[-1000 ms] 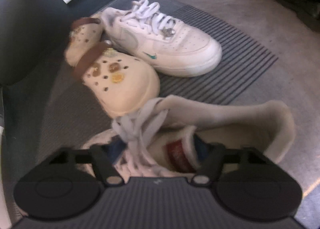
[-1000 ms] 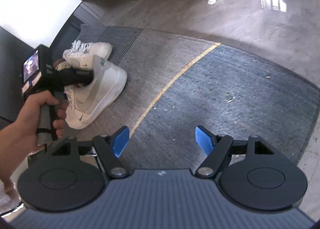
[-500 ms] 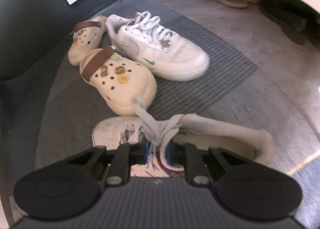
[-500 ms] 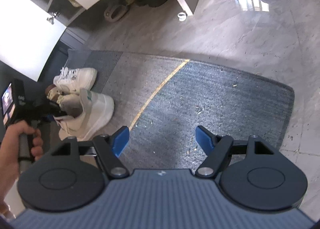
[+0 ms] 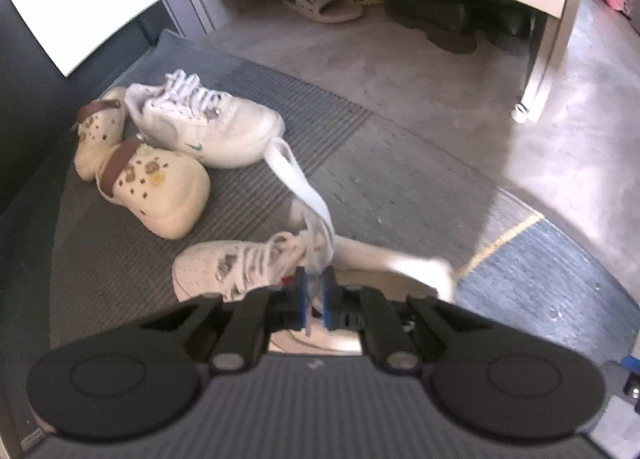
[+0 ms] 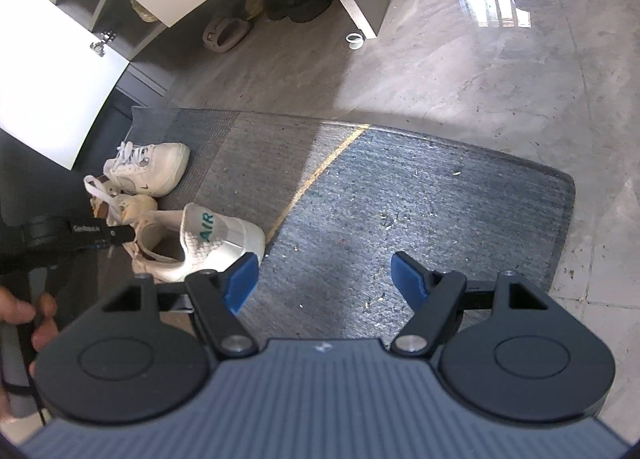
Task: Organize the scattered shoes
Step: 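Grasp the sneaker heel with the right gripper while the left gripper releases it, then lift the white sneaker with the right gripper and carry it away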
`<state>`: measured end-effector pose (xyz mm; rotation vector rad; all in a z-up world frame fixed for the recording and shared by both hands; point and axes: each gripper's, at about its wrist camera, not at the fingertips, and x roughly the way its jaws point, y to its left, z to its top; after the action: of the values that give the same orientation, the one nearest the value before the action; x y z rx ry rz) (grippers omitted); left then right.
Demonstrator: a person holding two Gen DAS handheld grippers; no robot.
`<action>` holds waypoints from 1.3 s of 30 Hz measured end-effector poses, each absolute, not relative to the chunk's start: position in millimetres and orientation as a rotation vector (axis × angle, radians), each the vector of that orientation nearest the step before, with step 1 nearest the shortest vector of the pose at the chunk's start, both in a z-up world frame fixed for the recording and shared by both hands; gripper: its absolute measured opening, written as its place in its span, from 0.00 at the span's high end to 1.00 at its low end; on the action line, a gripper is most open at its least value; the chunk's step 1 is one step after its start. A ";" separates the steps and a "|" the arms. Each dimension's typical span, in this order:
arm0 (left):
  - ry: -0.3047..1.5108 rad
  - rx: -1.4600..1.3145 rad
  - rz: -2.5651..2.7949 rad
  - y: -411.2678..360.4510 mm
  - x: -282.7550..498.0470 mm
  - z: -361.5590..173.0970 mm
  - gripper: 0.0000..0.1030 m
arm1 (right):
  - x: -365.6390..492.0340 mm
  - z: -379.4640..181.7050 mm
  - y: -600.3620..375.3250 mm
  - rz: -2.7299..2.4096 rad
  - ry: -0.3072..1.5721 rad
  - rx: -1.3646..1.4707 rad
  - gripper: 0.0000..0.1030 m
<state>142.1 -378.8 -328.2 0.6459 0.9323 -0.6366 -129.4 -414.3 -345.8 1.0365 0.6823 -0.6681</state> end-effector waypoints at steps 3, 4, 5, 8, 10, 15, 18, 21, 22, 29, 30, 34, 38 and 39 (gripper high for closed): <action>0.953 0.631 -0.655 -371.7 146.7 -325.3 0.87 | -126.3 -346.5 -416.1 -0.657 0.681 1.034 0.27; 0.966 0.629 -0.667 -368.2 148.6 -323.5 0.81 | -123.7 -346.7 -417.4 -0.648 0.679 1.032 0.27; 0.977 0.617 -0.675 -364.8 148.9 -320.7 0.59 | -121.2 -346.8 -418.7 -0.639 0.678 1.030 0.27; 0.988 0.526 -0.748 -340.7 148.6 -303.4 0.28 | -111.5 -346.2 -422.7 -0.601 0.678 1.022 0.27; 0.973 0.507 -0.773 -324.6 142.1 -292.0 0.22 | -96.9 -342.1 -428.4 -0.552 0.686 1.007 0.27; 0.979 0.441 -0.795 -276.6 128.2 -263.9 0.19 | -45.9 -326.0 -440.0 -0.450 0.767 0.939 0.27; 0.955 0.419 -0.781 -243.0 118.1 -244.0 0.18 | -8.4 -320.1 -441.3 -0.410 0.847 0.900 0.27; 0.940 0.379 -0.768 -203.7 107.1 -222.3 0.14 | 33.7 -323.3 -439.4 -0.399 0.946 0.846 0.27; 0.940 0.364 -0.768 -191.5 103.8 -216.0 0.14 | 46.2 -328.3 -438.9 -0.413 0.990 0.827 0.28; 0.890 0.331 -0.797 -118.8 80.7 -196.4 0.13 | 93.4 -370.8 -438.6 -0.527 1.195 0.824 0.44; 0.886 0.321 -0.793 -106.6 78.0 -196.4 0.13 | 96.9 -375.4 -436.8 -0.523 1.208 0.841 0.51; 0.948 0.295 -0.747 -67.6 74.0 -207.5 0.13 | 108.3 -387.3 -425.8 -0.515 1.270 0.792 0.70; 0.946 0.262 -0.730 -48.0 77.3 -203.6 0.14 | 101.4 -377.5 -418.2 -0.559 1.254 0.747 0.72; 0.940 0.251 -0.724 -44.9 78.6 -201.6 0.14 | 98.4 -375.8 -415.8 -0.558 1.259 0.743 0.72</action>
<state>78.6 -44.9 -201.6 0.2514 0.9403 -0.7242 98.4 -415.8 -375.8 0.7428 1.2590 -0.5582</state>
